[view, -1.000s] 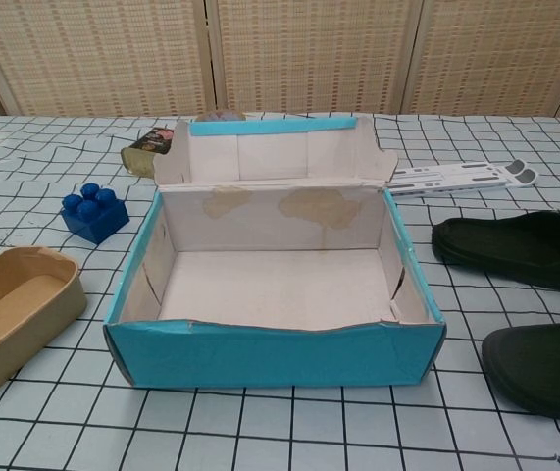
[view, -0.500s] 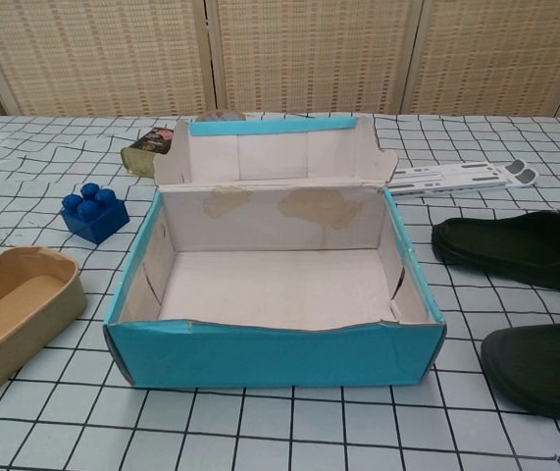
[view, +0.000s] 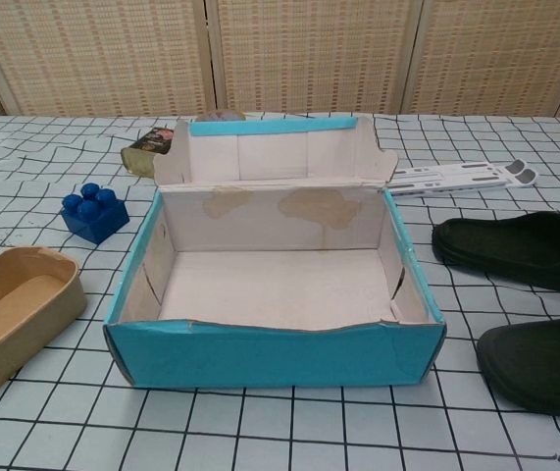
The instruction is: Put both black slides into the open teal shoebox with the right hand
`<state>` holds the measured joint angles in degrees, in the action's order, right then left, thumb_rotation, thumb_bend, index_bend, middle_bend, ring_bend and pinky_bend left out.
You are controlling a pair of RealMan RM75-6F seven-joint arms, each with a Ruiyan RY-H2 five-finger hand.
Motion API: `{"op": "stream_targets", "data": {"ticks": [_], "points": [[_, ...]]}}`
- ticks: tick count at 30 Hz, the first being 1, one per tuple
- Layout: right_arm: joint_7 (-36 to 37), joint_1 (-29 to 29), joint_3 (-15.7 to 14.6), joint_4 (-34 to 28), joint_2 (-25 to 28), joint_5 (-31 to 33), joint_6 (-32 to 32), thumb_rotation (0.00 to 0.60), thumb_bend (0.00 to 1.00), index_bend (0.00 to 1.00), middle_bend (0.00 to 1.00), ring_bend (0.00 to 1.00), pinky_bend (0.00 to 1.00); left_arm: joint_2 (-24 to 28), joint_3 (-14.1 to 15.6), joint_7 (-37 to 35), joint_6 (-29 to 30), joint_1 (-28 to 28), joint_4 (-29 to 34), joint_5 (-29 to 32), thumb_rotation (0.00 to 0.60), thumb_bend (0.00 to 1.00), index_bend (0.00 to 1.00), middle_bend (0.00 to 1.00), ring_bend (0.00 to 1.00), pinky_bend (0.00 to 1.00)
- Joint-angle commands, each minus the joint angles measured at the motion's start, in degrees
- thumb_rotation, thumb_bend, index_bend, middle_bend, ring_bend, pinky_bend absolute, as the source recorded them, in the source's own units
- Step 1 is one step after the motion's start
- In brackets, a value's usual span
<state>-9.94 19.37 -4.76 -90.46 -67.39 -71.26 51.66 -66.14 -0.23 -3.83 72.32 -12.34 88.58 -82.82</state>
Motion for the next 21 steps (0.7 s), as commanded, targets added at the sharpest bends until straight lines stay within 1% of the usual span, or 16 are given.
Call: {"op": "stream_targets", "data": {"ticks": [1,3,5,18,21], "points": [[-0.08,-0.79,0.37,0.2,-0.55,-0.39,1.73,0.6,0.0,0.45,0.42,0.32,0.33,0.05,0.0,-0.02,-0.11,-0.04,0.07,0.04,0.6,0.38,0.31,0.2,0.33,0.42],[-0.06,-1.26,0.48,-0.25,-0.4,-1.11,3.13,0.6,0.0,0.5,0.45,0.35,0.36,0.05,0.06,0.1,-0.12,-0.04,0.02,-0.03,0.6,0.38,0.31,0.2,0.32,0.42],[-0.66,-2.02,0.51,-0.81,-0.07,-2.14,5.38,0.6,0.0,0.51,0.46,0.36,0.37,0.04,0.03,0.11,-0.3,-0.08,0.04,0.15,0.6,0.38,0.31,0.2,0.33,0.42],[-5.26,-8.45,1.31,-8.63,4.64,-8.1,22.05,0.6,0.0,0.54,0.48,0.37,0.38,0.06,0.17,0.88,-0.9,-0.17,0.29,0.62,0.6,0.38,0.31,0.2,0.33,0.42],[-9.01,-8.96,1.73,-12.25,6.86,-9.48,24.66,0.6,0.0,0.54,0.48,0.37,0.38,0.14,0.22,1.11,-1.15,-0.22,0.56,0.75,0.6,0.38,0.31,0.2,0.33,0.42]]}}
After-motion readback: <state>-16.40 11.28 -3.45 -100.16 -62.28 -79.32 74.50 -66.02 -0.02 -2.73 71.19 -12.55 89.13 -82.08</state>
